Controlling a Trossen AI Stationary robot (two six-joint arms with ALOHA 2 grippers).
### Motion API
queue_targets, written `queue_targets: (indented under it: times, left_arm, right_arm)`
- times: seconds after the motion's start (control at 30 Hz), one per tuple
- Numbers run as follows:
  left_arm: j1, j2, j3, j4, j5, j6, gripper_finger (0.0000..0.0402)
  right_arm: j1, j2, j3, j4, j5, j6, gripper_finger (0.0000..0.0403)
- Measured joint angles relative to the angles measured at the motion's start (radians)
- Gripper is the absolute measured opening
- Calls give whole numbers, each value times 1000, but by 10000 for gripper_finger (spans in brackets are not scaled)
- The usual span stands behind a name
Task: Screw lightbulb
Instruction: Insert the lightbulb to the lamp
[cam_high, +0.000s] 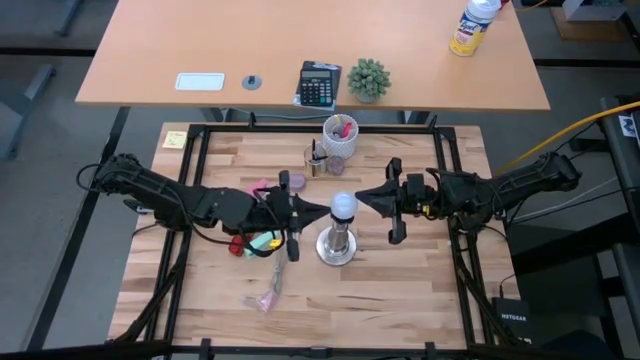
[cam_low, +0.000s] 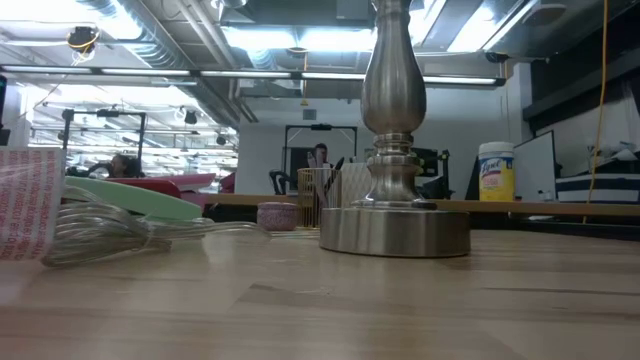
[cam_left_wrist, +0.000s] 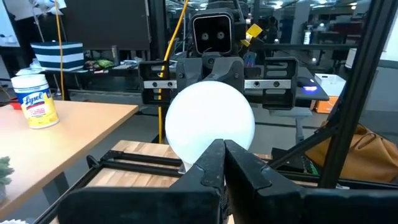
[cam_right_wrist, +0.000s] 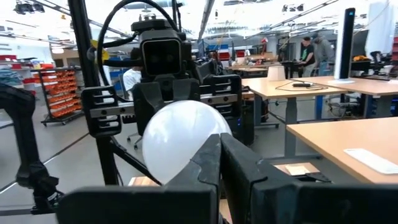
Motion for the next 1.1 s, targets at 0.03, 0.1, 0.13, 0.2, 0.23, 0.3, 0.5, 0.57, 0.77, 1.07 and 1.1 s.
queue_targets:
  times: [0.03, 0.1, 0.13, 0.2, 0.23, 0.3, 0.5, 0.57, 0.77, 1.07, 1.1]
  left_arm:
    - [0, 0, 0, 0, -1, 0, 3]
    - [0, 0, 0, 0, -2, 0, 3]
    - [0, 0, 0, 0, -4, 0, 3]
    - [0, 0, 0, -1, -13, 0, 3]
    - [0, 0, 0, -1, -19, 0, 3]
    - [0, 0, 0, -2, -25, 0, 3]
    - [0, -1, 0, -3, -29, 0, 3]
    - [0, -1, 0, -3, -34, 0, 3]
    - [0, -1, -1, -3, -52, 0, 3]
    - [3, 0, -1, 3, -60, 0, 3]
    - [4, 0, -1, 3, -59, 0, 3]
  right_arm:
    - [0, 0, 0, 0, -5, 0, 14]
    - [0, 0, 0, -1, -10, 1, 14]
    - [0, 0, 0, -1, -11, 1, 14]
    - [0, 0, 0, -2, -15, 1, 14]
    - [0, 0, 0, -2, -15, 1, 14]
    - [0, 0, 0, -2, -25, 1, 14]
    - [1, -3, 0, -8, -44, 1, 14]
    - [1, -3, 0, -8, -44, 1, 14]
    - [1, -3, 0, -10, -46, 1, 14]
    - [2, -31, 0, -54, -59, 28, 14]
    - [2, -32, 0, -58, -63, 30, 14]
